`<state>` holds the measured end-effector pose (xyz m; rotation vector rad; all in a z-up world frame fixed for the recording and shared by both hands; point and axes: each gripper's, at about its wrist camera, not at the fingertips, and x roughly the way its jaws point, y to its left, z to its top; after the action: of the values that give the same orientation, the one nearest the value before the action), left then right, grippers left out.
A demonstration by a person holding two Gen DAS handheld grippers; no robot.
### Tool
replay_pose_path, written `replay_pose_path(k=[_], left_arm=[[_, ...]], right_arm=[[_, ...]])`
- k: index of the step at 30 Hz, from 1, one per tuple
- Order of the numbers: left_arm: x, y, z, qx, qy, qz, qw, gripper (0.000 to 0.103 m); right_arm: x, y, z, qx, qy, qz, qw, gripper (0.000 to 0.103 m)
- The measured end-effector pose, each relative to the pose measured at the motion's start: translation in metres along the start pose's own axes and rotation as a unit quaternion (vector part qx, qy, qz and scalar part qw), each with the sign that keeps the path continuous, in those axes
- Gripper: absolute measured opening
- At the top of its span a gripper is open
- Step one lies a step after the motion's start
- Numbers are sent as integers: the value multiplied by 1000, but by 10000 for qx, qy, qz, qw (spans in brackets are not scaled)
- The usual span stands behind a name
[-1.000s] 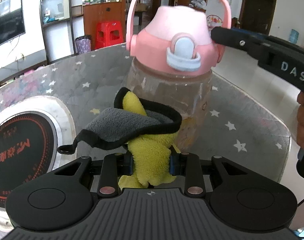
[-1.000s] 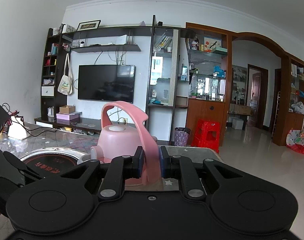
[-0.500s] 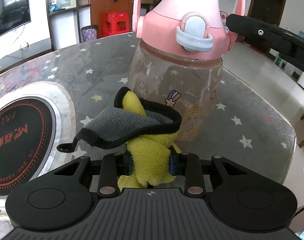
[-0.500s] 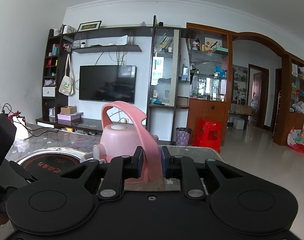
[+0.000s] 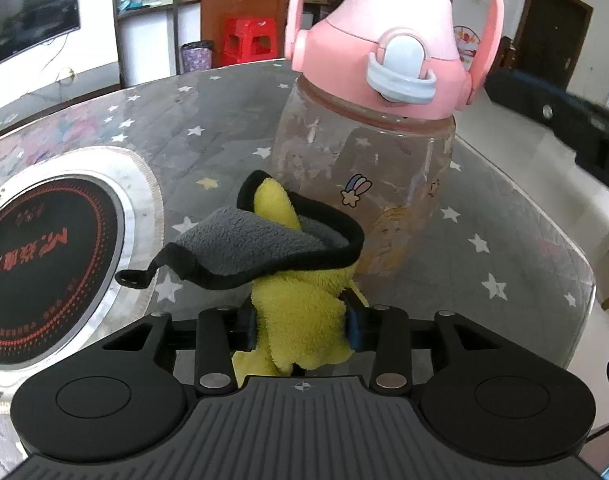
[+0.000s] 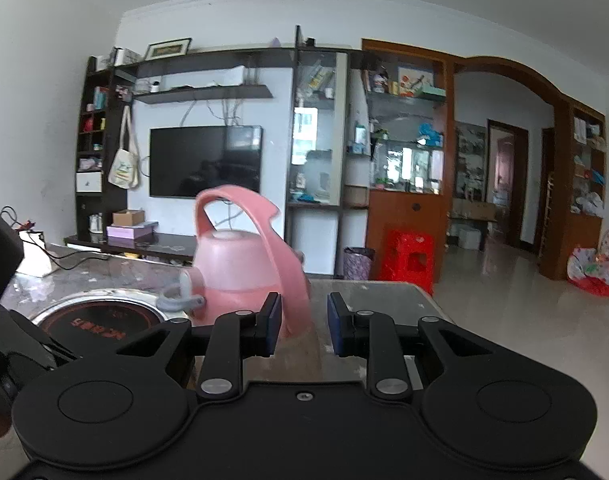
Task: Clean container
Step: 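Lower the bottle with the right tool, wiping its body along the cloth, then set the bottle upright on the table with the right tool while the left tool drops the cloth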
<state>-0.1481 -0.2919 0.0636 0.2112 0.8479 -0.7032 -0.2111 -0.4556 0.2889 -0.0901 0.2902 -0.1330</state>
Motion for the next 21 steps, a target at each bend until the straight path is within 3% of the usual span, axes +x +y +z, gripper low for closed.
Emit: replay_pose_path(k=[13,15,21], left_arm=[[-15,2,-13,-412,-105,160,9990,58],[-16,2,-14,-474,-118,189,9986,67],[-23,0,-18,-593,-143,350,9975,68]], right_arm=[[3,9,-36,106,704,-215,9972,34],[4,16,-41,117,809,-226,9964,40],[5,30,-48,143,1007,-212,9946,44]])
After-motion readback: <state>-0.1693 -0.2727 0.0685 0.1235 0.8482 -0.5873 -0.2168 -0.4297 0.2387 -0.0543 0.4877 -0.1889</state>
